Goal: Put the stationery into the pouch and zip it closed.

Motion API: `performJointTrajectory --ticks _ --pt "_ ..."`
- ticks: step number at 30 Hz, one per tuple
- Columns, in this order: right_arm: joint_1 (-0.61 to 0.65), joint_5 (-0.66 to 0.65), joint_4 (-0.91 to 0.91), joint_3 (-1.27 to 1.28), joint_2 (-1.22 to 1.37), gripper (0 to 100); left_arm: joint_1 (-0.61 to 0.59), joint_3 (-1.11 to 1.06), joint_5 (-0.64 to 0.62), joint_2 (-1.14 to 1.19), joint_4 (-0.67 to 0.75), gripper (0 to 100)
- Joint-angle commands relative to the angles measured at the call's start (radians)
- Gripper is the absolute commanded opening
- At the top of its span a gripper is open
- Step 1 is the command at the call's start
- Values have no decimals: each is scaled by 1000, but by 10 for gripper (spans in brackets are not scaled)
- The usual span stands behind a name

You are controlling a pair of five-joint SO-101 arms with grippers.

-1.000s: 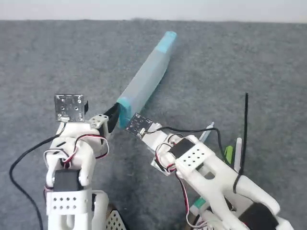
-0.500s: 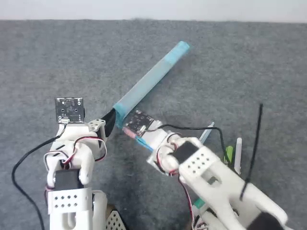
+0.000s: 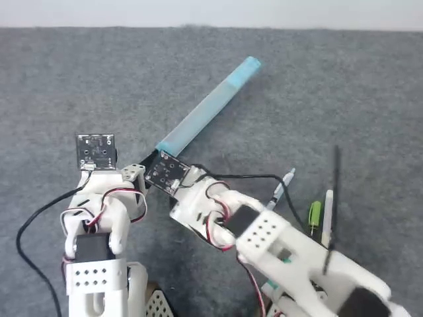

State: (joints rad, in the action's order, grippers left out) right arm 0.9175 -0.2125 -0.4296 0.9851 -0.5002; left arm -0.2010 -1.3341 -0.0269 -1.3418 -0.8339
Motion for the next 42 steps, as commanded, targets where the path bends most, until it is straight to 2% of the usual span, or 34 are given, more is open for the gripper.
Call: performJointTrajectory --ticks 1,9,14,16,20,22,25,30,38,42 --pt "4 21 137 -37 84 202 -6 12 14 -9 35 290" --pt "-2 21 131 -150 226 198 -29 1 34 -9 38 290" --pt "-58 23 131 -212 302 195 -28 1 34 -9 35 290" --pt "-62 23 131 -229 329 158 -28 1 34 -9 37 290" --pt "-62 23 128 -249 355 0 -28 1 34 -9 37 290" --pt "-62 18 108 -247 354 12 -29 1 34 -9 37 290" --pt "-90 11 -33 -288 354 6 -32 5 31 -9 37 290" --pt "-251 11 -418 -466 282 6 -34 8 29 -11 35 289" --pt "-361 -146 -846 -758 96 6 -28 58 8 -11 -12 290" --pt "-400 -226 -1076 -1019 143 5 -26 64 3 -11 -25 290"
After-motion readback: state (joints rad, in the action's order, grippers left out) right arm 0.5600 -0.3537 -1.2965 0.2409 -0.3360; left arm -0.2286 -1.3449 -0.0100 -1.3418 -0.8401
